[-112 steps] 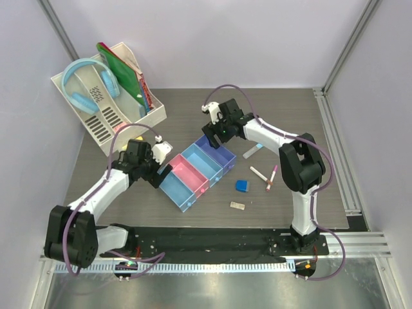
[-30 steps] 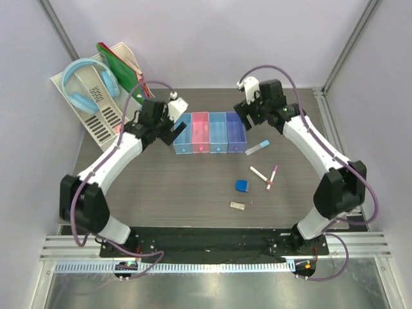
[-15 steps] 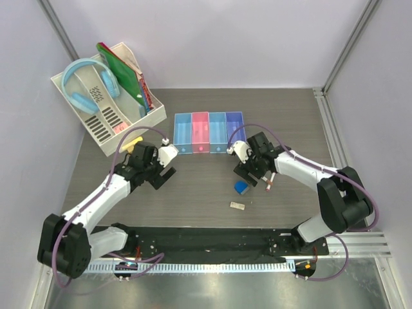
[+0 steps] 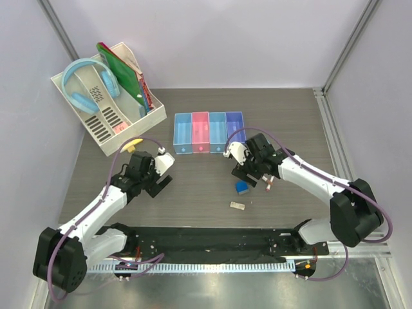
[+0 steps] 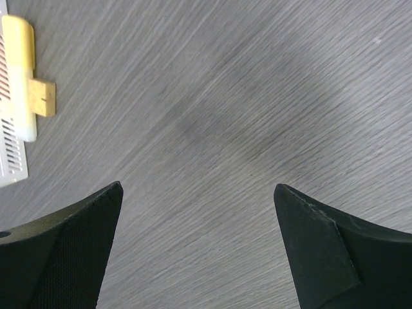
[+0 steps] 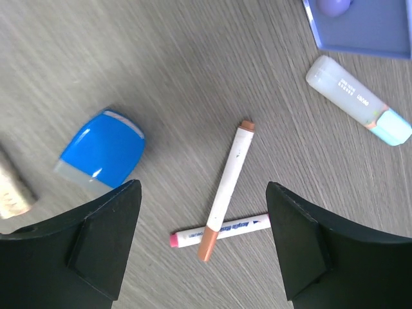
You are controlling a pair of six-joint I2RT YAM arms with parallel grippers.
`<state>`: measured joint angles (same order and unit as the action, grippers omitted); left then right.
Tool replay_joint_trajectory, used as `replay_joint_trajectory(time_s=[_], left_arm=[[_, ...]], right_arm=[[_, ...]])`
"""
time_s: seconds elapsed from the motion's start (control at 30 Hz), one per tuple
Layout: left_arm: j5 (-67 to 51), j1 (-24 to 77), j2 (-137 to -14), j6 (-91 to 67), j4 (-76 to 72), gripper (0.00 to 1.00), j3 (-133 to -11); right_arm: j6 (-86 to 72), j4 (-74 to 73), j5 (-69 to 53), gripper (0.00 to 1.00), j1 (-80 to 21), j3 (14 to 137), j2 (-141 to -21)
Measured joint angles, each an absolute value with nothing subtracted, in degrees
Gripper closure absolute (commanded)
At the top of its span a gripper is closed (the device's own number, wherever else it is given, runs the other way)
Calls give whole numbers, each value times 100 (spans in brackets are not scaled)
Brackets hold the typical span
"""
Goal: Sort the stationery into containers
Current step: Pick up the stationery from the center of the board.
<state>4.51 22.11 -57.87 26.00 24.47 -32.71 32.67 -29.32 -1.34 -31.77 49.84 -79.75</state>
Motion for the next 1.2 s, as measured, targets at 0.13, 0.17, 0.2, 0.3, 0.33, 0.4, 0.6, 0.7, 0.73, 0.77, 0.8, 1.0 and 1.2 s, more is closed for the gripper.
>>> replay_joint_trajectory(time_s=[0.13,0.17,0.2,0.3,0.33,0.4,0.6,0.7,0.73,0.77,0.8,1.0,1.2], left_arm=[[666,2211,-5789,2598,2333,0,-3074],[694,2211,-5789,2600,2331,0,-3048],[709,2211,-5789,2598,2327,0,-3033],[753,2211,-5789,2598,2268,0,-2995],[770,2211,-5789,2598,2244,0,-2976],[797,2211,-5789,2600,2237,0,-2936],[858,2211,-5787,2598,2239,0,-2867],[893,2211,-5776,2602,2239,0,-2867],[902,2211,-5771,2604,2239,0,-2867],[908,2211,-5765,2613,2239,0,-2869],[915,2211,-5763,2620,2239,0,-2869],[947,2211,-5763,2674,2241,0,-2869],[954,2211,-5804,2755,2241,0,-2869]], right_arm=[[3267,-3151,-207,17,-3356,5033,-7730],[3264,-3210,-242,17,-3387,5033,-7671],[3260,-3251,-285,17,-3415,5033,-7631],[3194,-3321,-416,19,-3446,5033,-7535],[3133,-3330,-497,20,-3446,5030,-7518],[2995,-3328,-589,20,-3457,5033,-7513],[2268,-3251,-631,22,-3468,5072,-7911],[1798,-3168,-609,21,-3476,5133,-8241],[1640,-3146,-591,21,-3476,5144,-8322],[1481,-3129,-561,21,-3476,5155,-8383],[1385,-3120,-539,21,-3476,5164,-8425],[812,-3011,-462,25,-3476,5196,-8619],[565,-2939,-469,30,-3496,5196,-8936]])
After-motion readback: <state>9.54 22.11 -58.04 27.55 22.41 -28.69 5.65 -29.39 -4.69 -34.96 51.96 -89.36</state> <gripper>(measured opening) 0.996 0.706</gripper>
